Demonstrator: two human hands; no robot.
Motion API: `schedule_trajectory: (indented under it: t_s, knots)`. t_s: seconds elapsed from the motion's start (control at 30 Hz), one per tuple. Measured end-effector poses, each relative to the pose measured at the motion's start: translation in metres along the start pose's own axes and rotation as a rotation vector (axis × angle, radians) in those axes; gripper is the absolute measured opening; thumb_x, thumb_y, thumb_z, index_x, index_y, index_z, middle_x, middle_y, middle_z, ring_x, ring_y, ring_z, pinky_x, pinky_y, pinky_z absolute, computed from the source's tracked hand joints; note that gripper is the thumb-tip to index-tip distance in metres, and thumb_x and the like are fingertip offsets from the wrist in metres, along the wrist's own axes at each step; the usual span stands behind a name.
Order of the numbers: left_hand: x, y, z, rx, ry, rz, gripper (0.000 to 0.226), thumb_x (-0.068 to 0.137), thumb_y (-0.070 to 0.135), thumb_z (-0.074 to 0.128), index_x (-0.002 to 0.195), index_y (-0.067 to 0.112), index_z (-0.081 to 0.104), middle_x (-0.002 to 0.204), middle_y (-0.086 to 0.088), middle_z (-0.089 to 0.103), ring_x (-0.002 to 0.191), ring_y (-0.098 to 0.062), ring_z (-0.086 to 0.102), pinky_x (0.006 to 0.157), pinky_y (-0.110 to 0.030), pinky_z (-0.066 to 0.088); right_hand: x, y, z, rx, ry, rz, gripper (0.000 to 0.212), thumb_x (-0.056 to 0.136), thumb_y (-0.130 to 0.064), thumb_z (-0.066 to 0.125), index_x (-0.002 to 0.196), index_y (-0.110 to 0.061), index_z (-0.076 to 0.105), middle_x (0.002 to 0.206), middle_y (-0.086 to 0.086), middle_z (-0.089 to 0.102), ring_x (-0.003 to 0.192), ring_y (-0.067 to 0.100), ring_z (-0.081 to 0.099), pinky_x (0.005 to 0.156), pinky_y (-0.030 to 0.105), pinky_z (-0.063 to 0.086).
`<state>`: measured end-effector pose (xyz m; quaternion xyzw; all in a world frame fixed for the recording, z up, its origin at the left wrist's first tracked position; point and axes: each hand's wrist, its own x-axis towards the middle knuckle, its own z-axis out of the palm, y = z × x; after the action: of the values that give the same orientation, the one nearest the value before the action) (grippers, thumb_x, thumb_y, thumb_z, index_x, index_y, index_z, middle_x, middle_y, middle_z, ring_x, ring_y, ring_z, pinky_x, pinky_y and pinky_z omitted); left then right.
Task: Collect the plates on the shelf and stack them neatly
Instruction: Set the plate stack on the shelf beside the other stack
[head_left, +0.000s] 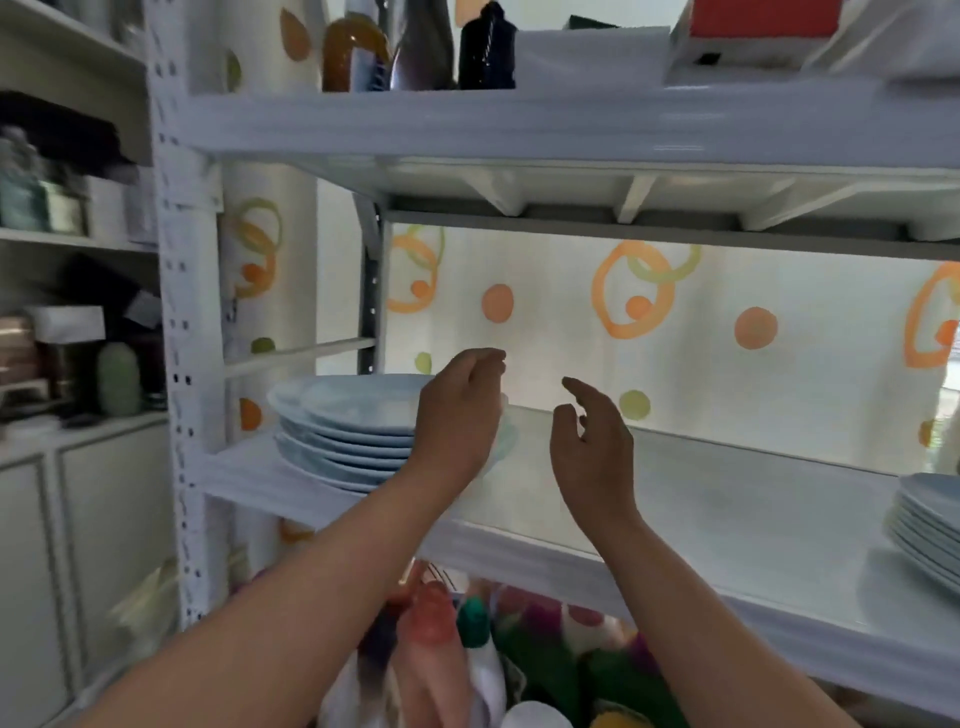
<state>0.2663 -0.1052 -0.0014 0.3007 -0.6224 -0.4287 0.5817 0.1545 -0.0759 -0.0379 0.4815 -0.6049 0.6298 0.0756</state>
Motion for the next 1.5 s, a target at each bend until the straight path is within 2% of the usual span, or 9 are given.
schedule_trajectory:
  t_s: [0.3, 0.63, 0.73, 0.83, 0.93, 1.07, 1.2, 1.33, 1.5]
  knots:
    - [0.03, -0.007, -0.102, 0.214, 0.24, 0.202, 0.03, 0.097, 0.014, 0.038, 0.107, 0.02, 0.067, 0.104, 0.009, 0.062, 0.09, 0.003, 0.055, 0.076, 0.005, 0.036, 0.023, -0.013, 0.061, 0.235, -0.129, 0.099, 0.035, 0.095, -0.018, 0.04, 0.126, -0.016, 0.057, 0.132, -0.002, 0.057, 0.12, 0.012, 0.049, 0.095, 0.019, 0.032]
    - [0.055, -0.046, -0.142, 0.281, 0.25, -0.081, 0.039, 0.101, 0.034, 0.03, 0.13, 0.025, 0.053, 0.141, -0.002, 0.049, 0.135, -0.02, 0.038, 0.116, -0.034, 0.022, 0.018, 0.014, 0.074, 0.375, -0.139, 0.113, 0.032, 0.098, -0.017, 0.038, 0.123, -0.015, 0.058, 0.127, 0.001, 0.059, 0.12, 0.015, 0.051, 0.106, 0.029, 0.035]
    - [0.055, -0.049, -0.139, 0.253, 0.286, -0.063, 0.029, 0.102, 0.032, 0.029, 0.1, 0.026, 0.057, 0.107, 0.007, 0.056, 0.116, -0.018, 0.046, 0.1, -0.031, 0.031, 0.018, 0.016, 0.073, 0.398, -0.101, 0.144, 0.033, 0.098, -0.017, 0.038, 0.123, -0.012, 0.058, 0.125, 0.002, 0.06, 0.118, 0.016, 0.052, 0.105, 0.03, 0.037]
    - [0.056, -0.049, -0.138, 0.322, 0.326, -0.051, 0.034, 0.103, 0.027, 0.025, 0.104, 0.022, 0.058, 0.118, -0.001, 0.054, 0.12, -0.023, 0.047, 0.099, -0.033, 0.032, 0.018, 0.019, 0.072, 0.402, -0.067, 0.181, 0.033, 0.097, -0.019, 0.036, 0.121, -0.013, 0.06, 0.123, 0.002, 0.062, 0.117, 0.018, 0.054, 0.106, 0.036, 0.039]
    - [0.058, -0.052, -0.136, 0.32, 0.351, -0.11, 0.035, 0.101, 0.027, 0.026, 0.072, 0.03, 0.045, 0.104, -0.003, 0.051, 0.107, -0.023, 0.048, 0.089, -0.032, 0.031, 0.017, 0.02, 0.071, 0.384, -0.071, 0.196, 0.034, 0.097, -0.02, 0.037, 0.119, -0.011, 0.061, 0.122, 0.004, 0.064, 0.115, 0.02, 0.056, 0.105, 0.038, 0.041]
    - [0.058, -0.058, -0.136, 0.284, 0.361, -0.125, 0.034, 0.101, 0.031, 0.028, 0.108, 0.02, 0.06, 0.124, -0.005, 0.054, 0.117, -0.026, 0.048, 0.101, -0.038, 0.033, 0.016, 0.019, 0.069, 0.338, -0.117, 0.176, 0.033, 0.096, -0.021, 0.038, 0.114, -0.012, 0.064, 0.113, 0.0, 0.066, 0.107, 0.017, 0.057, 0.092, 0.026, 0.043]
    - [0.062, -0.068, -0.134, 0.28, 0.267, -0.17, 0.039, 0.101, 0.034, 0.027, 0.12, 0.016, 0.057, 0.109, 0.003, 0.05, 0.102, -0.016, 0.045, 0.089, -0.03, 0.03, 0.014, 0.019, 0.069, 0.238, -0.181, 0.121, 0.031, 0.096, -0.021, 0.039, 0.114, -0.013, 0.064, 0.106, -0.007, 0.062, 0.099, 0.011, 0.054, 0.075, 0.003, 0.036]
    - [0.066, -0.07, -0.138, 0.197, 0.243, -0.2, 0.033, 0.101, 0.036, 0.026, 0.096, 0.027, 0.057, 0.094, 0.007, 0.054, 0.102, -0.015, 0.046, 0.089, -0.031, 0.029, 0.015, 0.018, 0.067, 0.304, -0.125, 0.172, 0.032, 0.096, -0.02, 0.039, 0.117, -0.012, 0.061, 0.113, -0.002, 0.062, 0.106, 0.015, 0.054, 0.09, 0.023, 0.037]
    - [0.061, -0.072, -0.148, 0.386, 0.275, -0.139, 0.022, 0.1, 0.029, 0.023, 0.099, 0.029, 0.045, 0.124, -0.01, 0.054, 0.123, -0.029, 0.048, 0.097, -0.042, 0.036, 0.015, 0.019, 0.066, 0.238, -0.063, 0.198, 0.031, 0.095, -0.021, 0.038, 0.112, -0.013, 0.061, 0.099, -0.001, 0.06, 0.098, 0.021, 0.057, 0.081, 0.026, 0.036]
